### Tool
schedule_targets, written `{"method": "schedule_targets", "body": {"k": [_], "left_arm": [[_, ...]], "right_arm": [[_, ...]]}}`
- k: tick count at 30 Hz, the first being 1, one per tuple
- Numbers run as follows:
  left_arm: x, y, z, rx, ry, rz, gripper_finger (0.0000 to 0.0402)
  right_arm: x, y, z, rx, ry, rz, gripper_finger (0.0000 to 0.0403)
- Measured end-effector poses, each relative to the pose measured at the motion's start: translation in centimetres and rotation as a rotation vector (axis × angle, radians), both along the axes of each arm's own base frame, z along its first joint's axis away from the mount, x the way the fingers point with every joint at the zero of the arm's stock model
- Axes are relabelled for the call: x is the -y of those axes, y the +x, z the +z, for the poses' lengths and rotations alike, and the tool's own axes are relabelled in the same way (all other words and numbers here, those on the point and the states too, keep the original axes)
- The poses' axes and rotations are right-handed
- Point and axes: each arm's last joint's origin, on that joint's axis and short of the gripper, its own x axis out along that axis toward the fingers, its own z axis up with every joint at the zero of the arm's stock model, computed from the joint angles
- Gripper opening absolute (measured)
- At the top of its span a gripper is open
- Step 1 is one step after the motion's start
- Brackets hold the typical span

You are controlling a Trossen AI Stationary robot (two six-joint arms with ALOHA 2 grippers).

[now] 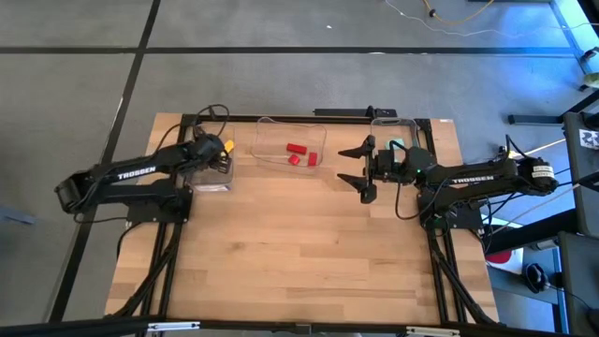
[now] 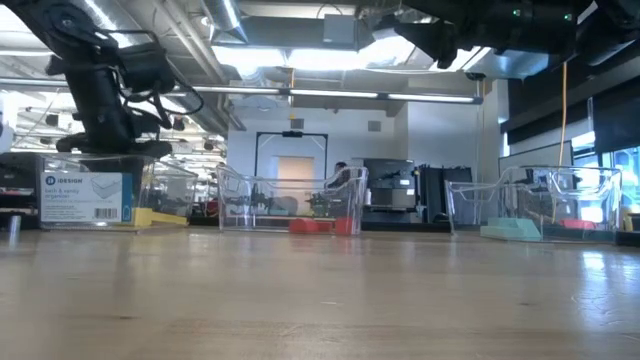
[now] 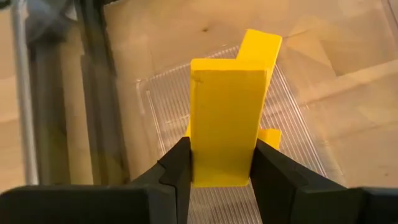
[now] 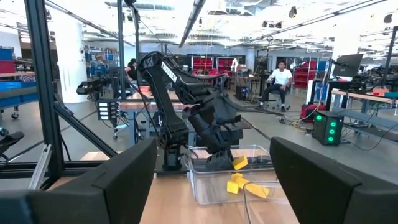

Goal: Sort & place blocks by color
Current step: Put the yellow block into the left transparent bin, then return to Home Position

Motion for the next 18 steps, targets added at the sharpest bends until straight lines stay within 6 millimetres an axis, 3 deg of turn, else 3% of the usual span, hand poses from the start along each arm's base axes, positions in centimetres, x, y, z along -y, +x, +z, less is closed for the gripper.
{"method": "schedule_targets", "body": {"k": [3, 11, 18], "left_arm": [[-0.18, 0.22, -0.13, -0.012, 0.006, -0.02, 0.0129], [-0.3, 0.45, 0.02, -0.001, 0.025, -0.044, 0.0221], [-0.38, 0.58, 0.8, 0.004, 0.051, -0.075, 0.0237]], "right_arm": [[0.0, 0.01, -0.03, -0.003, 0.0, 0.0, 0.0316], [0.0, 0.01, -0.06, -0.006, 0.001, 0.0, 0.0316], [0.0, 0.01, -0.06, -0.007, 0.001, 0.0, 0.0316]]}}
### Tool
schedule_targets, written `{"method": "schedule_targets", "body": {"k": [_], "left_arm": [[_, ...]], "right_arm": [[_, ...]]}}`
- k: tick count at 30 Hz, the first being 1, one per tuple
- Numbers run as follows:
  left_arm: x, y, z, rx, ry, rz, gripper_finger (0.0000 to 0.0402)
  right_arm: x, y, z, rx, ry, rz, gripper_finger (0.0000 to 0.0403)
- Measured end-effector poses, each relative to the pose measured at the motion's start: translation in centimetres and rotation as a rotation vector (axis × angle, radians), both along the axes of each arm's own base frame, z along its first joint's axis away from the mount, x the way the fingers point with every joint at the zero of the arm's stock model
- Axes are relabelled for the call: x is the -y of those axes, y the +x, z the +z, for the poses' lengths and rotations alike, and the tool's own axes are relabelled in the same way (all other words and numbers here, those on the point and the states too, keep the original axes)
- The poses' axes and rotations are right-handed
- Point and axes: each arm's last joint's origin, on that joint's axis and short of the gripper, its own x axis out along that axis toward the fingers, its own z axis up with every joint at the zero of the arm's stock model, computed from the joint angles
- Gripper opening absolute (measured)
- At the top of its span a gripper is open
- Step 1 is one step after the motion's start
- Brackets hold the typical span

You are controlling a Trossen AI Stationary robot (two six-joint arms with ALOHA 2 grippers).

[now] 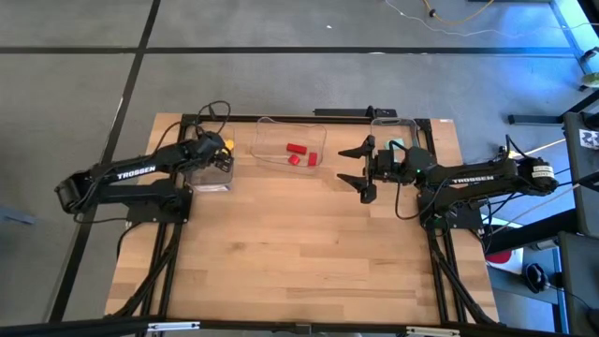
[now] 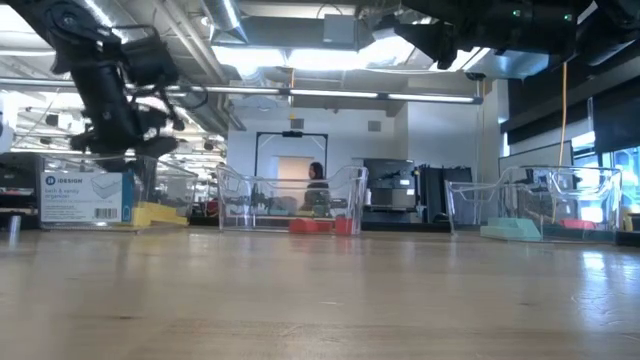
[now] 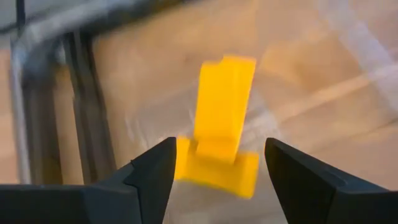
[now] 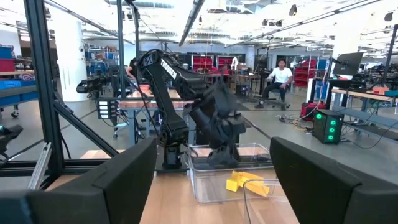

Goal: Sort & place blocks by color
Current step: Return to Home Position

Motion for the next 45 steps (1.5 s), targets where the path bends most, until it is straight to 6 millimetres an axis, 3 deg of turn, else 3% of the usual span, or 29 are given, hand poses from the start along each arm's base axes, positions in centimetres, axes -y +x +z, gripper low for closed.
{"method": "schedule_targets", "body": {"k": [7, 13, 18, 21, 33, 45], "left_arm": [[1.4, 1.8, 4.0, 0.183, 0.222, -0.211, 0.0235], [4.7, 3.4, 7.1, 0.466, 0.494, -0.55, 0.0235], [7.8, 4.2, 8.0, 0.785, 0.653, -0.964, 0.0235], [8.7, 4.1, 8.2, 0.931, 0.663, -1.106, 0.0235], [8.9, 2.7, 8.4, 0.93, 0.627, -1.094, 0.0235], [8.9, 2.6, 8.5, 0.94, 0.628, -1.111, 0.0235]], "right_arm": [[0.0, 0.0, 0.0, 0.0, -0.001, -0.001, 0.0316], [0.0, 0.0, 0.0, -0.002, 0.001, 0.0, 0.0316], [0.0, 0.0, 0.0, -0.002, 0.002, 0.0, 0.0316], [0.0, 0.0, 0.0, -0.002, 0.004, 0.001, 0.0316], [0.0, 0.0, 0.0, -0.001, 0.002, 0.0, 0.0316], [0.0, 0.0, 0.0, 0.002, 0.027, 0.005, 0.0316]]}}
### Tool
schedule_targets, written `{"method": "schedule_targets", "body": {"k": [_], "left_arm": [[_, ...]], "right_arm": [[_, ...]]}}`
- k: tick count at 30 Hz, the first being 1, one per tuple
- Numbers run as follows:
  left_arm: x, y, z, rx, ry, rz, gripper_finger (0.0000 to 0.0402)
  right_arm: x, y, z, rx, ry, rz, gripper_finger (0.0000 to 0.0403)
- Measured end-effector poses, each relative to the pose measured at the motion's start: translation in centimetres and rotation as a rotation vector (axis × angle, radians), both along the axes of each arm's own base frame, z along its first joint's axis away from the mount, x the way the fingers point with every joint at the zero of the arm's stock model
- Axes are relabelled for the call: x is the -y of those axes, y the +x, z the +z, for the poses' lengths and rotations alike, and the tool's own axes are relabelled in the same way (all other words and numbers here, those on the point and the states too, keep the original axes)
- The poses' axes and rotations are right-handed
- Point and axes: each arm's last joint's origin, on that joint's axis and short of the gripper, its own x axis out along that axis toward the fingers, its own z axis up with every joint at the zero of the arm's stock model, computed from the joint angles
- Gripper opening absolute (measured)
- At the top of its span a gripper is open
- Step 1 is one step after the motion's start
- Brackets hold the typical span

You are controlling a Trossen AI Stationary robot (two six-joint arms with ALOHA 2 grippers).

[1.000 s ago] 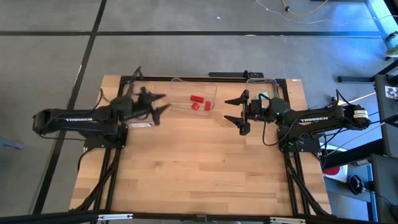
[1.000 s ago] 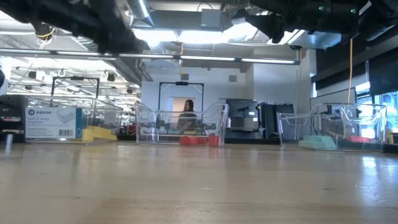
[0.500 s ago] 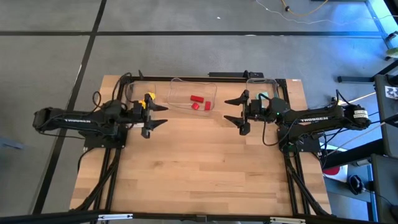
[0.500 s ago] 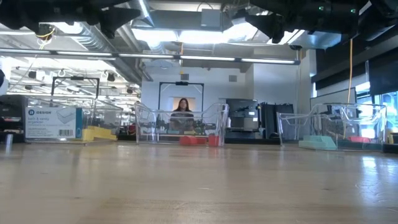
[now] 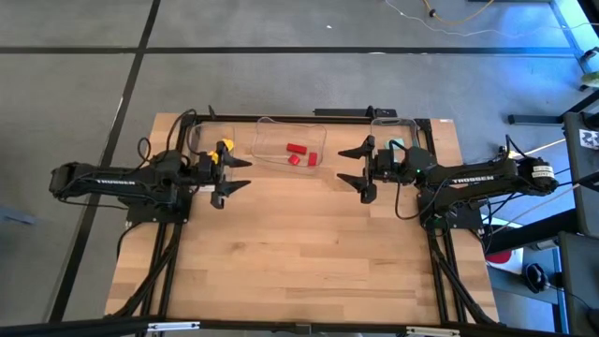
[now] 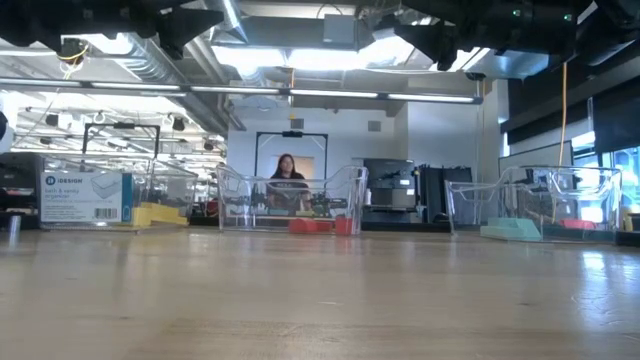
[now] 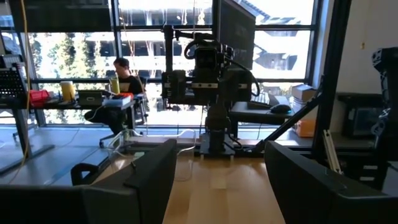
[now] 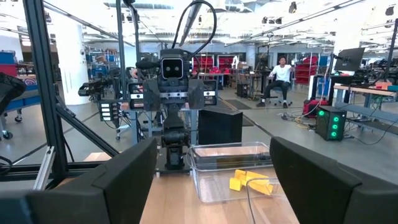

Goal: Sort & place blocks by color
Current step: Return to Home Position

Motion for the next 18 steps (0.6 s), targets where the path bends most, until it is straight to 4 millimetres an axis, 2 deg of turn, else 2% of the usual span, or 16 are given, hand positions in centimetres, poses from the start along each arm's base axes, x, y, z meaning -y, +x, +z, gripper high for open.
{"method": "schedule_targets", "body": {"k": [6, 10, 12, 16, 18], "left_arm": [[-0.1, 0.0, 0.4, 0.024, -0.141, 0.006, 0.0235], [0.3, -0.7, 0.9, 0.041, -0.113, -0.047, 0.023], [0.3, -1.3, 0.9, 0.032, -0.077, -0.017, 0.0218], [-0.1, -2.6, 0.2, -0.019, -0.055, 0.151, 0.0176], [-0.1, -3.0, -0.4, -0.019, -0.037, 0.153, 0.0147]], "right_arm": [[0.0, 0.0, 0.0, 0.002, 0.0, 0.0, 0.0316], [0.0, 0.0, 0.0, 0.001, 0.0, 0.0, 0.0316], [0.0, 0.0, 0.0, 0.001, 0.0, 0.0, 0.0316], [0.0, 0.0, 0.0, 0.001, 0.0, 0.001, 0.0316], [0.0, 0.0, 0.0, 0.001, 0.0, 0.0, 0.0316]]}}
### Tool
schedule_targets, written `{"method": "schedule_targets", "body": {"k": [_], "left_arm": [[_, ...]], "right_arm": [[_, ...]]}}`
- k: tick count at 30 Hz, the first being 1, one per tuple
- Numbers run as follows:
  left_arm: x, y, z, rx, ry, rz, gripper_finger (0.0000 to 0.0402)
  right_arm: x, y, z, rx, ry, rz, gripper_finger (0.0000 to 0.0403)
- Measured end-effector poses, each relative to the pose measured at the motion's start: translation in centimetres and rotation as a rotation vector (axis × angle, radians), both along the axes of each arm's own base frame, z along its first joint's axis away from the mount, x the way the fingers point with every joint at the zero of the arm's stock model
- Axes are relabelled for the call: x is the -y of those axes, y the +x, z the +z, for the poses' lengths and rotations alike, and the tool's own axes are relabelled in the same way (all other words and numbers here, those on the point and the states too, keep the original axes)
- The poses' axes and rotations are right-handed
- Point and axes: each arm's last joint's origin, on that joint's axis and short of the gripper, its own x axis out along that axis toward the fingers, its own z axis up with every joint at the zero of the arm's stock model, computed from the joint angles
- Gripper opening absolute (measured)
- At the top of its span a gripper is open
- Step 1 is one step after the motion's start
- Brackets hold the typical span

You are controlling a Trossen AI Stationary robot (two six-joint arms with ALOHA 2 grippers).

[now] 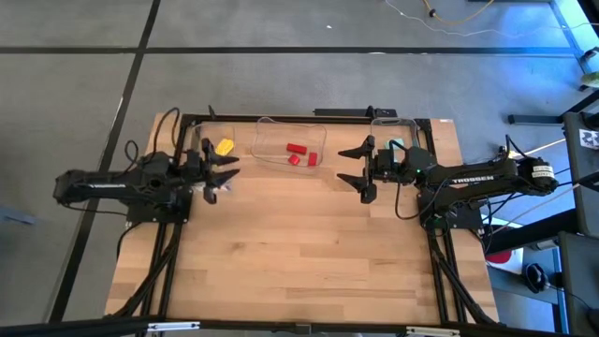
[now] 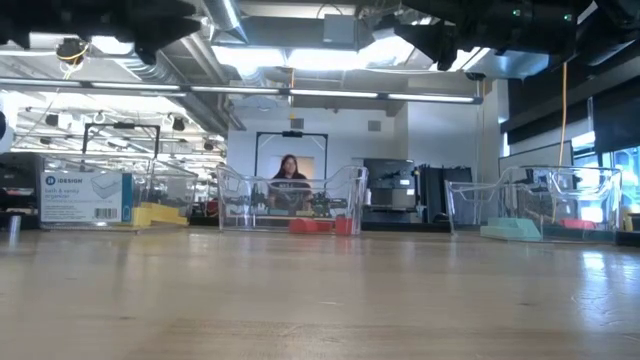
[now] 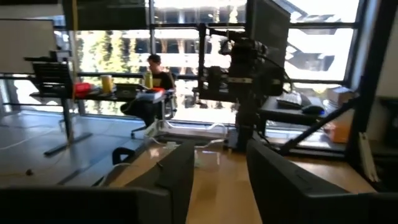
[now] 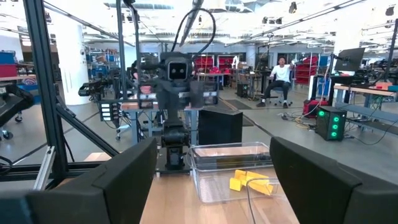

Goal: Sort & place blocks by color
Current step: Return to Home Position

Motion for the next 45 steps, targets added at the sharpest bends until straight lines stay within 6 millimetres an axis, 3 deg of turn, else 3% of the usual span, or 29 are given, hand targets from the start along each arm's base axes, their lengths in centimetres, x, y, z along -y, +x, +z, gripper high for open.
{"method": "schedule_targets", "body": {"k": [8, 16, 31, 37, 41, 45], "left_arm": [[0.4, -1.0, -4.1, 0.005, 0.008, -0.125, 0.0011], [1.2, -1.6, -7.1, 0.018, -0.026, -0.217, 0.0001], [2.1, -1.9, -7.4, -0.007, -0.006, -0.301, 0.0], [1.8, -1.8, -7.6, -0.027, -0.025, -0.196, 0.0], [1.7, -1.8, -7.6, -0.03, -0.011, -0.154, 0.0], [1.7, -1.8, -7.6, -0.032, 0.007, -0.146, 0.0]], "right_arm": [[0.0, 0.0, 0.0, 0.0, 0.003, -0.016, 0.0316], [0.0, 0.0, -0.1, -0.006, 0.005, -0.015, 0.0316], [0.0, 0.0, -0.1, -0.005, 0.078, -0.006, 0.0316], [0.2, 0.0, -0.1, 0.004, 0.106, -0.062, 0.0314], [0.3, -0.2, 0.0, 0.004, 0.126, -0.089, 0.0276], [0.4, -1.6, 0.8, 0.002, 0.127, -0.153, 0.018]]}}
